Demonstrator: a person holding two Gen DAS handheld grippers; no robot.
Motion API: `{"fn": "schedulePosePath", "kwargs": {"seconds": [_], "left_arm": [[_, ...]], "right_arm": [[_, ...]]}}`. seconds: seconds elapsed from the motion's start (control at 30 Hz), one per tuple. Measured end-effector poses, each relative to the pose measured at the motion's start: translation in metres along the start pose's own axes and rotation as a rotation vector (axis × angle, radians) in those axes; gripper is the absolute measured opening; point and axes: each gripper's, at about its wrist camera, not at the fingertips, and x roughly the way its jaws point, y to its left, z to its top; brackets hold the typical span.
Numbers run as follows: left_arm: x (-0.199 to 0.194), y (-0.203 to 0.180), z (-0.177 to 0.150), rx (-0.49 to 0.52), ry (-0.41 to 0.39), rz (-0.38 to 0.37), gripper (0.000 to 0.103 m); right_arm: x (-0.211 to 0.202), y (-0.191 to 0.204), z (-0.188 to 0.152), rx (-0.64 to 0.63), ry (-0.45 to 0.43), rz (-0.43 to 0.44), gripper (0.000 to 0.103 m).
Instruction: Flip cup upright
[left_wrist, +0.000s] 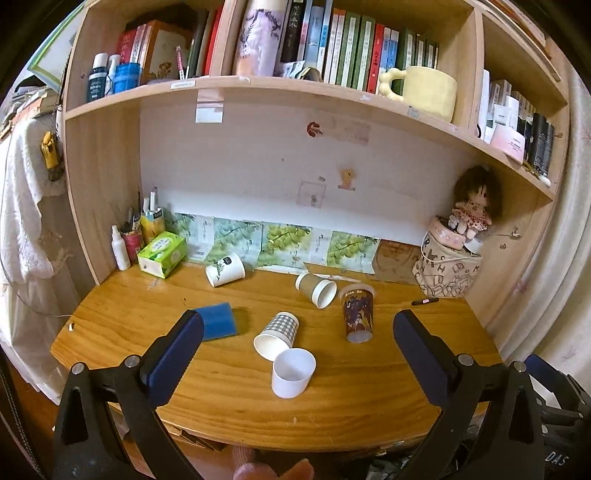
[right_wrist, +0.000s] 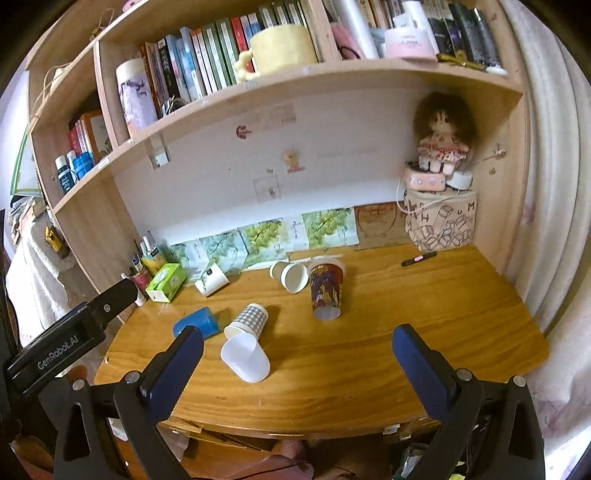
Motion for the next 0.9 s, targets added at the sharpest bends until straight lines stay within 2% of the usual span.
{"fn": "schedulePosePath", "kwargs": {"seconds": [0.37,0.7,0.9], "left_arm": [[-0.003,-0.012,0.001,0.043,-0.028,0.036,0.102],[-0.004,0.004,-0.004,-0.011,-0.01,0.114,0.102],[-0.01,0.003,-0.006,0.003,-0.037,0.116,0.102]], "right_arm": [[-0.003,-0.004,0.0,0.022,-0.036,0.011,0.103],[0.009,0.012,0.002,-0.03,-0.007,0.086,0.103],[0.012,0.015,0.0,-0.034,0.01,0.074,0.103]]}}
